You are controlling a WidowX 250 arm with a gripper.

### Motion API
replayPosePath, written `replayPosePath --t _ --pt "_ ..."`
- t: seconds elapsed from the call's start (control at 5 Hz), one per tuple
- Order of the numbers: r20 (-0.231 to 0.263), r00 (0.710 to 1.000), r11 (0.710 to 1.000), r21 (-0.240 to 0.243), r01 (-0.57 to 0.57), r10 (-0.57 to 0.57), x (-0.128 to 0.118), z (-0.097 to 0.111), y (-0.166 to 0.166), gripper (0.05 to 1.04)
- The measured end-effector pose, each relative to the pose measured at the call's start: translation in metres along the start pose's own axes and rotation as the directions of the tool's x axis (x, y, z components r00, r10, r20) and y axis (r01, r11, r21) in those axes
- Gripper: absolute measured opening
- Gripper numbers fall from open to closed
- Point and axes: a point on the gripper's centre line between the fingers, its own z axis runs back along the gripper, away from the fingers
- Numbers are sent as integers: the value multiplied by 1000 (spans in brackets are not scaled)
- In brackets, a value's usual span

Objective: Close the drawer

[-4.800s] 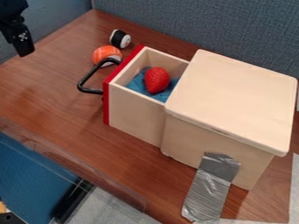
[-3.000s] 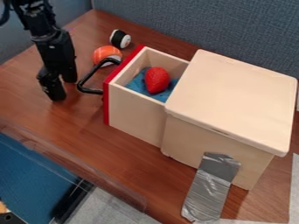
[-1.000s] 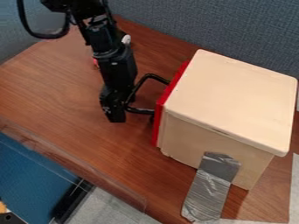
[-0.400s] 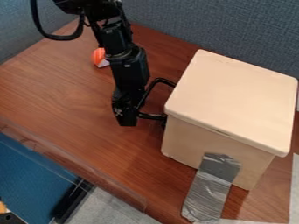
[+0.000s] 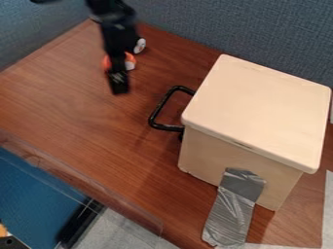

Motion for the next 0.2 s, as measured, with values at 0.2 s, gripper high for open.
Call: replayPosePath --t 0.2 --pt "-97 973 977 59 -203 208 -36 14 15 999"
